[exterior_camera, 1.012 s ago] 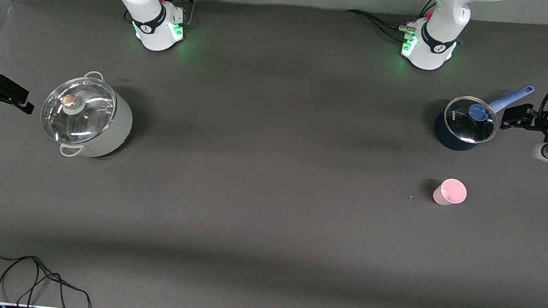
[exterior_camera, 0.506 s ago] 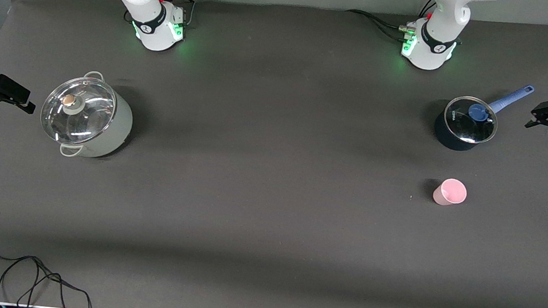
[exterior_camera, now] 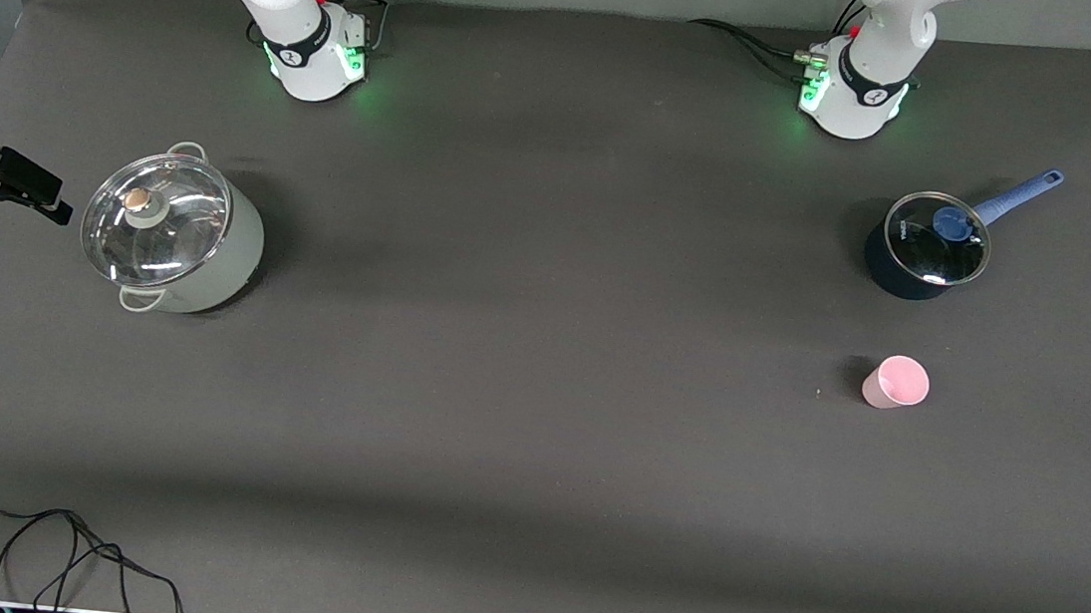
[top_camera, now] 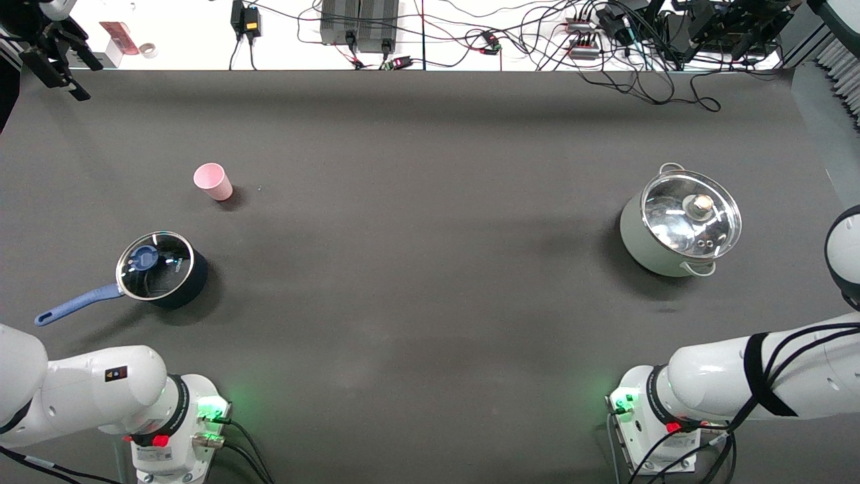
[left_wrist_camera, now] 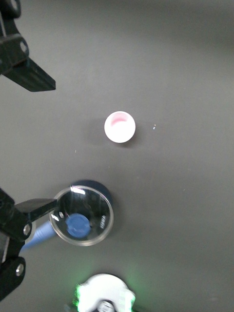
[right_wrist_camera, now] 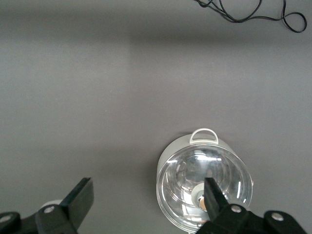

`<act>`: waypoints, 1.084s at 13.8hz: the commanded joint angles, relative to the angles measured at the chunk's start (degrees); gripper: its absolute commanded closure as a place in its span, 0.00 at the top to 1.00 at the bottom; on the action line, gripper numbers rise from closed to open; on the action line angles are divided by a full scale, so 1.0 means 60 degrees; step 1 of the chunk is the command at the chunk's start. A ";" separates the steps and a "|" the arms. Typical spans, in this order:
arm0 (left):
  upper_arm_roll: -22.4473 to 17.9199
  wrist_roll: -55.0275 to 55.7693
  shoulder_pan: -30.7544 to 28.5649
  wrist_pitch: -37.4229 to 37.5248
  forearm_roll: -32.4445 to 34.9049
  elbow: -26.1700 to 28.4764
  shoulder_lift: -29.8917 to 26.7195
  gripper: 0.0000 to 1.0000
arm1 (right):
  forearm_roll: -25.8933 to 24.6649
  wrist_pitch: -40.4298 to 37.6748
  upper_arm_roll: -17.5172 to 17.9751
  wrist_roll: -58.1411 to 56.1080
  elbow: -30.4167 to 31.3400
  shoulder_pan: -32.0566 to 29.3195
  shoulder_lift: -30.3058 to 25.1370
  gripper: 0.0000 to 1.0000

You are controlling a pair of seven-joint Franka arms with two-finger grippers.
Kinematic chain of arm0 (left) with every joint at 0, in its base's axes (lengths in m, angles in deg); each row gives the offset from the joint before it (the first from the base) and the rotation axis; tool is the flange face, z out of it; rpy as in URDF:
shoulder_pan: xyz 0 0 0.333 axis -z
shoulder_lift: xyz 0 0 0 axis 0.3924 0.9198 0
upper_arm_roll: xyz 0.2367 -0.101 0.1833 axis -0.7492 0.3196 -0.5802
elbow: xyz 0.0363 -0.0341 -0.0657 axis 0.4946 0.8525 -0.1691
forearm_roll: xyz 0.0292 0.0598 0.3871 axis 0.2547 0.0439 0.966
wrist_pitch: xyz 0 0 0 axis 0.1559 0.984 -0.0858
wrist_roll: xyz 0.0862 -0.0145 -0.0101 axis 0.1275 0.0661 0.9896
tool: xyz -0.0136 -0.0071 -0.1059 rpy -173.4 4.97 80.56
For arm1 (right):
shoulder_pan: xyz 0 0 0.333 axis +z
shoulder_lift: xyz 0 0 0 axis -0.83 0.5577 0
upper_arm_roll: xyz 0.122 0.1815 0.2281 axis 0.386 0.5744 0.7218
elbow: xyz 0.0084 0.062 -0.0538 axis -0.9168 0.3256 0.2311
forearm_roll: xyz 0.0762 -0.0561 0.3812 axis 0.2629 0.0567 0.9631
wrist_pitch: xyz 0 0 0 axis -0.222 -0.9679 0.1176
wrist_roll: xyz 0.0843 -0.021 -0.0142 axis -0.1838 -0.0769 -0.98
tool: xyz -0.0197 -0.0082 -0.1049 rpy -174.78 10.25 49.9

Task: Transfer pink cup from left to right arm
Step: 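Move the open left gripper toward the pink cup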

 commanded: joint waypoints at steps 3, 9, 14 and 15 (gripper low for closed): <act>0.0086 -0.1303 0.0071 0.0088 -0.0112 -0.0300 0.0258 0.96 | -0.0118 -0.0037 -0.0035 -0.0259 0.0082 0.0063 -0.0108 1.00; 0.0056 -0.2222 -0.0966 0.0542 -0.2566 -0.0271 0.0768 0.96 | -0.0118 -0.0199 -0.0050 -0.0423 0.0067 0.0063 -0.0108 1.00; 0.0071 -0.4871 -0.2592 0.0791 -0.4109 -0.0301 0.2305 0.96 | -0.0118 -0.0213 -0.0050 -0.0408 0.0052 0.0063 -0.0108 1.00; 0.0071 -0.5472 -0.2900 0.0806 -0.4358 -0.0315 0.2744 0.96 | -0.0118 -0.0199 -0.0050 -0.0408 0.0052 0.0063 -0.0108 1.00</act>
